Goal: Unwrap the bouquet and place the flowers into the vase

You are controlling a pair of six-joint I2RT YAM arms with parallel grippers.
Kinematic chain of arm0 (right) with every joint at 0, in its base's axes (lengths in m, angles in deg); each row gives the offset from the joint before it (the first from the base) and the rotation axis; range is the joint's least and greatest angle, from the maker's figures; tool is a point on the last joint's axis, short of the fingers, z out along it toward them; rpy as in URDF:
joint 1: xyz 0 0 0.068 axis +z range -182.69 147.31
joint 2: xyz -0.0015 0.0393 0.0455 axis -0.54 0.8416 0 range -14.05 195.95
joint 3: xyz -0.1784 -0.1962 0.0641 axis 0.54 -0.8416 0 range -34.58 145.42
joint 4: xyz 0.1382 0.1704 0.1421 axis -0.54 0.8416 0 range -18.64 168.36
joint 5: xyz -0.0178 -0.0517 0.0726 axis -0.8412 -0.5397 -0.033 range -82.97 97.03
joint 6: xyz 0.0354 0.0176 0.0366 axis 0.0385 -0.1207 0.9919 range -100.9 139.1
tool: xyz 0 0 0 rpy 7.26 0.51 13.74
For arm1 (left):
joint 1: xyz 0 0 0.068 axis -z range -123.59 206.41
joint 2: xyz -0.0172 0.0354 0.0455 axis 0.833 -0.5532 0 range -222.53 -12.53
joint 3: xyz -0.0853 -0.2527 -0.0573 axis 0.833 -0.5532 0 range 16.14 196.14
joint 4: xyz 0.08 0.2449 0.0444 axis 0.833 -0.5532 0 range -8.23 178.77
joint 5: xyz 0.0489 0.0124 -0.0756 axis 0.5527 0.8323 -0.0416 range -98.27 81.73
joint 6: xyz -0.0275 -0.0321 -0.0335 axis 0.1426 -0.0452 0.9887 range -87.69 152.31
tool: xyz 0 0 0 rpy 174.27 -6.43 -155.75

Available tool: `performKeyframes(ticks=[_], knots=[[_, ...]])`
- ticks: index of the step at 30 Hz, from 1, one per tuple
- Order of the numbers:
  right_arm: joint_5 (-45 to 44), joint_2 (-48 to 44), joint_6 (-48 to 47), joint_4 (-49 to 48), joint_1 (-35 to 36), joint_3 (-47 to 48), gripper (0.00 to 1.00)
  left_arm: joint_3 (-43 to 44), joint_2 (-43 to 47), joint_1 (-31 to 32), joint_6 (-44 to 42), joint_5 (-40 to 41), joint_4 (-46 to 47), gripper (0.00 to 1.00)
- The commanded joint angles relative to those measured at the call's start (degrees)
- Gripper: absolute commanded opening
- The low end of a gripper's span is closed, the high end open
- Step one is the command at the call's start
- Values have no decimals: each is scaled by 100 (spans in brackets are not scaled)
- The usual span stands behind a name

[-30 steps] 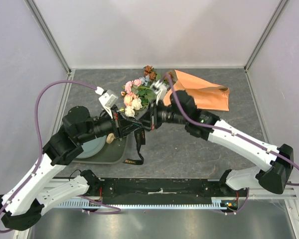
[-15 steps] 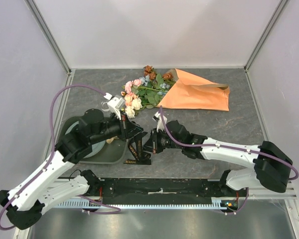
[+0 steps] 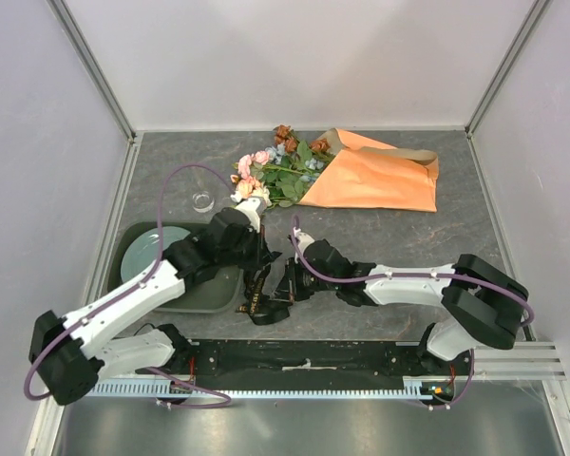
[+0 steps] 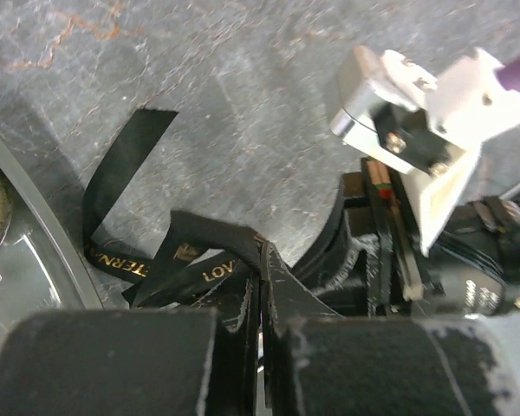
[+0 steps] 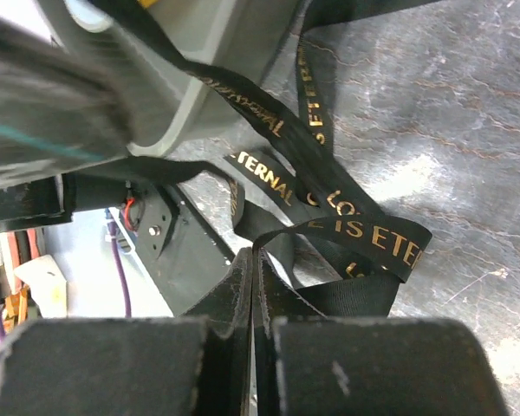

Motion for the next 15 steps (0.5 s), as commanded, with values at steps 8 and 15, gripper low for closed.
performKeyframes(ticks=[8, 15], knots=[[381, 609, -83, -714, 188, 37, 2, -536, -501, -13, 706, 544, 244, 2], [-64, 214, -144, -338, 179, 80, 51, -791, 368, -22, 628, 325, 271, 55]])
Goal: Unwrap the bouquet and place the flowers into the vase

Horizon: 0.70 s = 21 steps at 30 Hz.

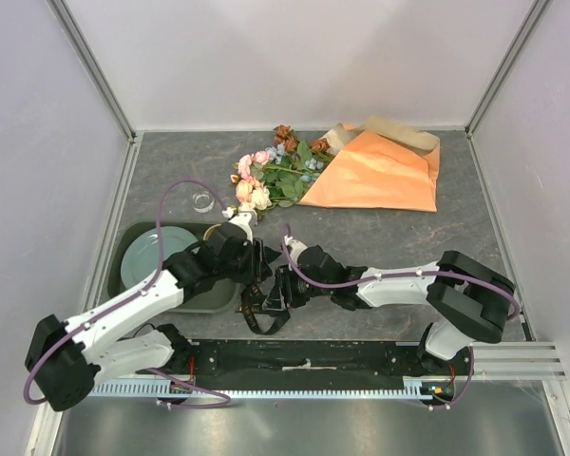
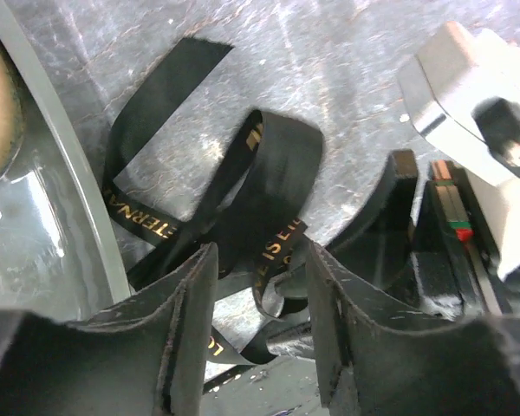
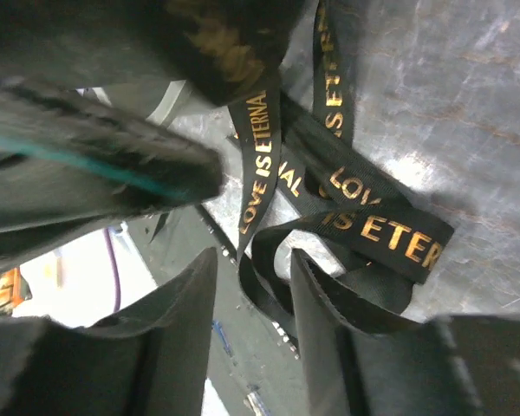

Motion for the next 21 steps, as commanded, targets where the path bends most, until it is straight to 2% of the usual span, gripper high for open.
performKeyframes(ticks=[1, 2, 3, 7, 9, 11, 14, 17, 21], knots=[[-453, -474, -157, 292, -33, 199, 58, -26, 677, -13, 49, -66, 247, 60], [-550, -528, -271, 616, -85, 252, 63, -26, 757, -22, 22, -92, 247, 63], [-629, -607, -324, 715, -216, 296, 74, -17, 862, -22, -4, -93, 238, 68], [-639, -1238, -465, 1067, -866, 279, 80, 62, 1363, -31, -188, -452, 247, 73], [-638, -1450, -675, 1391, -1374, 383, 80, 123, 1601, -22, -259, -681, 264, 75], [-1067, -1635, -886, 2161, -1727, 620, 80, 150, 1828, -22, -356, -943, 264, 75], [-1911, -1592, -1097, 2946, -2639, 1253, 79, 123, 2066, -22, -505, -1322, 343, 76], [-2141, -1224, -1273, 3150, -3387, 1964, 79, 71, 2365, -22, -663, -1630, 387, 77], [-2317, -286, -1431, 3291, -4180, 3332, 80, 44, 2699, -22, -821, -1789, 273, 78]])
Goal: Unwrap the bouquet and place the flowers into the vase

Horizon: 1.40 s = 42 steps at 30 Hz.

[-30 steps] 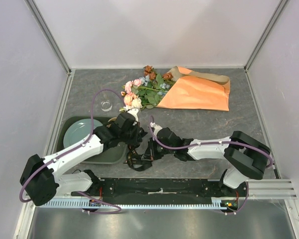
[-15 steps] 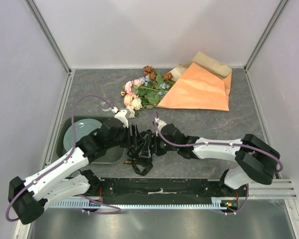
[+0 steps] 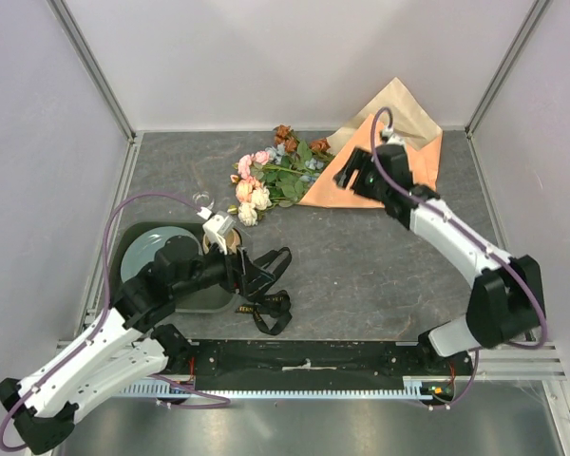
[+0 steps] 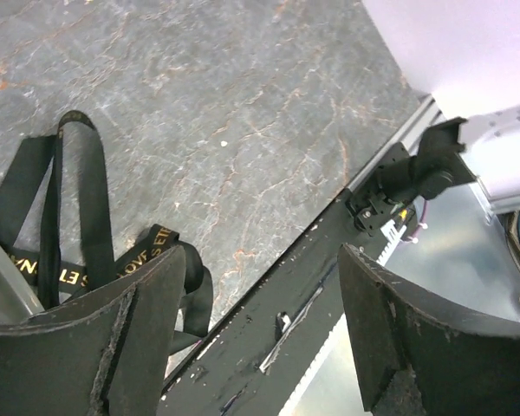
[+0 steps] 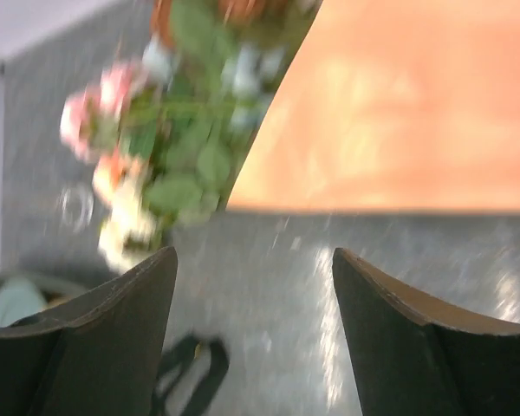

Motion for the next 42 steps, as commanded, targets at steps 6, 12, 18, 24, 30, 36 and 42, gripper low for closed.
performKeyframes(ticks=[6, 12, 18, 24, 30, 36, 42], knots=[[-894, 2369, -1134, 619, -1580, 2881, 80, 55, 684, -22, -479, -719, -93, 79], [700, 3927, -1863, 716, -2109, 4560, 79, 248, 834, -22, -698, -860, -453, 82], [1602, 4526, -3503, 23, -2117, 5063, 84, 547, 457, -22, -1076, -966, -866, 82], [1894, 5027, -4762, -75, -2135, 5528, 84, 758, 106, -22, -1191, -975, -1139, 82], [2087, 5151, -5238, -57, -2196, 5652, 83, 1171, -299, -22, -1507, -913, -1429, 82], [2884, 5519, -5011, 21, -2653, 6170, 84, 1286, -589, -22, -1560, -1044, -1447, 83], [3477, 5906, -4616, 303, -3092, 6487, 85, 1128, -677, -22, -1455, -1247, -1324, 83]])
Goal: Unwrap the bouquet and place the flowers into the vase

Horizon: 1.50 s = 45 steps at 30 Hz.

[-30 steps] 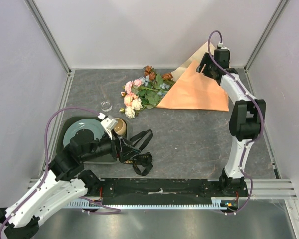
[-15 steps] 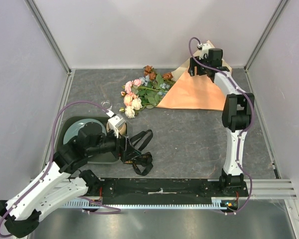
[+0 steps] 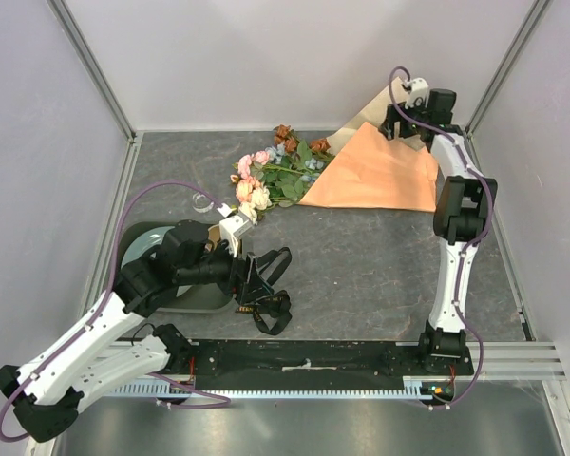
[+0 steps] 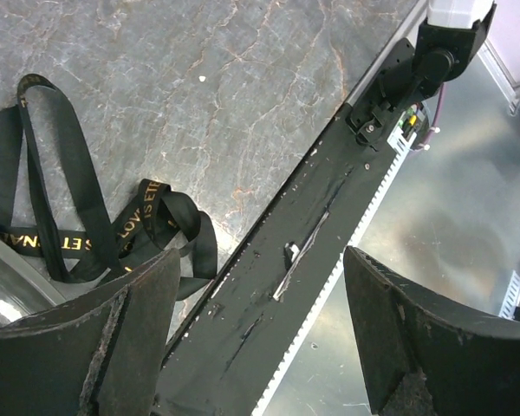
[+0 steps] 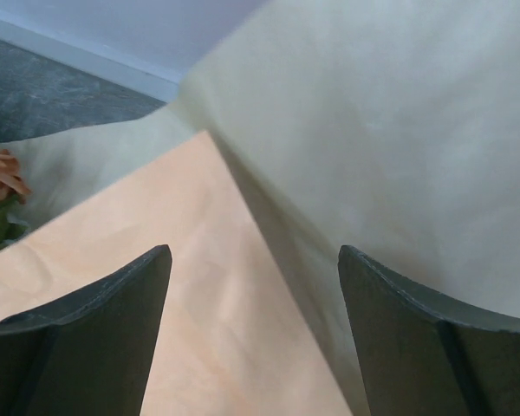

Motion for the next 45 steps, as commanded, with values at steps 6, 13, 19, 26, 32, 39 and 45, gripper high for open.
performKeyframes(ticks=[6, 13, 19, 26, 32, 39, 45], knots=[[-589, 204, 762, 47, -374, 18, 85, 107, -384, -22, -121, -445, 367, 83], [875, 467, 1254, 56, -691, 123, 88, 37, -551, -22, -25, -665, 692, 83], [1141, 678, 1325, 320, -700, 150, 86, 1, -622, -22, 19, -771, 780, 82], [1852, 662, 1596, 232, -691, 203, 63, -25, -560, -22, 81, -859, 789, 82], [2002, 222, 1702, 126, -682, -271, 31, -174, -280, -22, 248, -920, 824, 82], [1722, -550, 1914, -6, -577, -1229, 0, -289, 133, -22, 476, -990, 842, 82], [1097, -1174, 1799, 21, -357, -2090, 16, -350, 450, -22, 626, -1070, 824, 82]])
